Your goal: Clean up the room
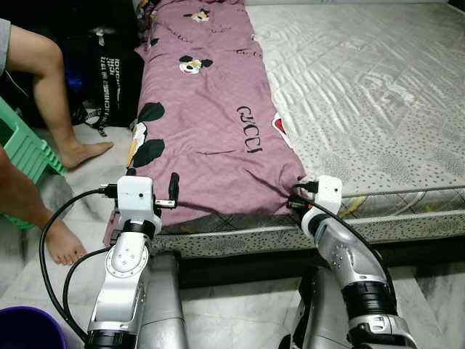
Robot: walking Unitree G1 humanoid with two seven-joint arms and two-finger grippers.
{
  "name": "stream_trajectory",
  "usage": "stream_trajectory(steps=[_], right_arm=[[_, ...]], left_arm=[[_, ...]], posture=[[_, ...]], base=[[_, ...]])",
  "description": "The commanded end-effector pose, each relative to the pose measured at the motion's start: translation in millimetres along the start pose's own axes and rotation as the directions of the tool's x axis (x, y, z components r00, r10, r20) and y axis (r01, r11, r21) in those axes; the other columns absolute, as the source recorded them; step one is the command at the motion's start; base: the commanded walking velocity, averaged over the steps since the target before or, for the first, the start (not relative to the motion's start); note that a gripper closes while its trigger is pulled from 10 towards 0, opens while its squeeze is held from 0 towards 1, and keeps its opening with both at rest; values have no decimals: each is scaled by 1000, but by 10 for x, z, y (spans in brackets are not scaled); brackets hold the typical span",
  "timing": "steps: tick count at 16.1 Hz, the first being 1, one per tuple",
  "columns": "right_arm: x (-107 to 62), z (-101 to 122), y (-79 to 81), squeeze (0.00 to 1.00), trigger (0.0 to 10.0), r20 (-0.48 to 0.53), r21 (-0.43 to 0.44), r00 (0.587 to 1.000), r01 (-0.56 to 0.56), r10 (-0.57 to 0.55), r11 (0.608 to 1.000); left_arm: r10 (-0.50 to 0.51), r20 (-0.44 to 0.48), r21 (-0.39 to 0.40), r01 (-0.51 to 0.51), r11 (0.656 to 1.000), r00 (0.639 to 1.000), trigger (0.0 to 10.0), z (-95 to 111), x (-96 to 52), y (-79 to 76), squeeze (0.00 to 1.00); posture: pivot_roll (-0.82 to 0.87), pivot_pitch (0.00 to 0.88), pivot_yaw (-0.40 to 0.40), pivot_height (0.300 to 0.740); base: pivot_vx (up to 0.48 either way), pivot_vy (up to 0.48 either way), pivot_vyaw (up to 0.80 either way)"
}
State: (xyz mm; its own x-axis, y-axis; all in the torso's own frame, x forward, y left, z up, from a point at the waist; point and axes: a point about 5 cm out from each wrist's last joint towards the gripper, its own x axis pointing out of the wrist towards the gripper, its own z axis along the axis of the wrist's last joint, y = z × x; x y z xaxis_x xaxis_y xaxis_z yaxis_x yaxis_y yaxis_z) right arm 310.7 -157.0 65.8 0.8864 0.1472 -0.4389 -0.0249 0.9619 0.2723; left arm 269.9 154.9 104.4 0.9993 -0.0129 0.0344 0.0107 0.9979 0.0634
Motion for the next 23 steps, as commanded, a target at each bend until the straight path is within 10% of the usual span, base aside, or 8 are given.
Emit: stream_trajectory(steps=[1, 7, 12, 13, 14, 15, 20, 23], right_arm=[[-20, 22, 2, 0, 0, 1, -11, 1000, -12, 12, 1000], [-289, -66, -439, 0, 0, -63, -163, 974, 205, -217, 965], [-508, -315, -409, 0, 0, -183, -207, 965, 150, -189, 967], [-494, -290, -373, 486, 3451, -164, -215, 967, 159, -196, 964], [-488, -262, -359, 486, 3451, -145, -216, 969, 166, -200, 962], [-452, -108, -300, 1000, 10000, -52, -241, 978, 184, -201, 953], [-389, 492, -198, 1000, 10000, 298, -295, 925, 324, -235, 899], [-210, 654, 281, 1000, 10000, 366, -318, 930, 139, -14, 938]], left_arm=[[-1, 1, 4, 1, 1000, 1000, 10000, 8, 25, 14, 0], [-2, -4, 1, 2, 1000, 1000, 10000, -6, 22, -1, 0], [-11, -14, 5, 11, 1000, 1000, 10000, -26, 31, -20, 0], [-13, -14, 6, 13, 1000, 1000, 10000, -25, 35, -22, 0], [-14, -15, 7, 14, 1000, 1000, 10000, -25, 36, -22, 0], [-15, -16, 10, 15, 1000, 1000, 10000, -26, 35, -20, 0], [-12, -17, 15, 12, 1000, 1000, 10000, -28, 47, -7, 0], [-15, -9, 14, 16, 1000, 1000, 10000, -15, 56, -25, 0]], posture=[[132, 0, -1, 485], [121, 0, -4, 485], [109, 0, -1, 485], [110, 0, 1, 485], [110, 0, 1, 485], [115, 0, 4, 485], [120, 0, 2, 485], [119, 0, 4, 485]], base=[[0, 0, 0], [0, 0, 0], [0, 0, 0], [0, 0, 0], [0, 0, 0], [0, 0, 0], [0, 0, 0], [0, 0, 0]])
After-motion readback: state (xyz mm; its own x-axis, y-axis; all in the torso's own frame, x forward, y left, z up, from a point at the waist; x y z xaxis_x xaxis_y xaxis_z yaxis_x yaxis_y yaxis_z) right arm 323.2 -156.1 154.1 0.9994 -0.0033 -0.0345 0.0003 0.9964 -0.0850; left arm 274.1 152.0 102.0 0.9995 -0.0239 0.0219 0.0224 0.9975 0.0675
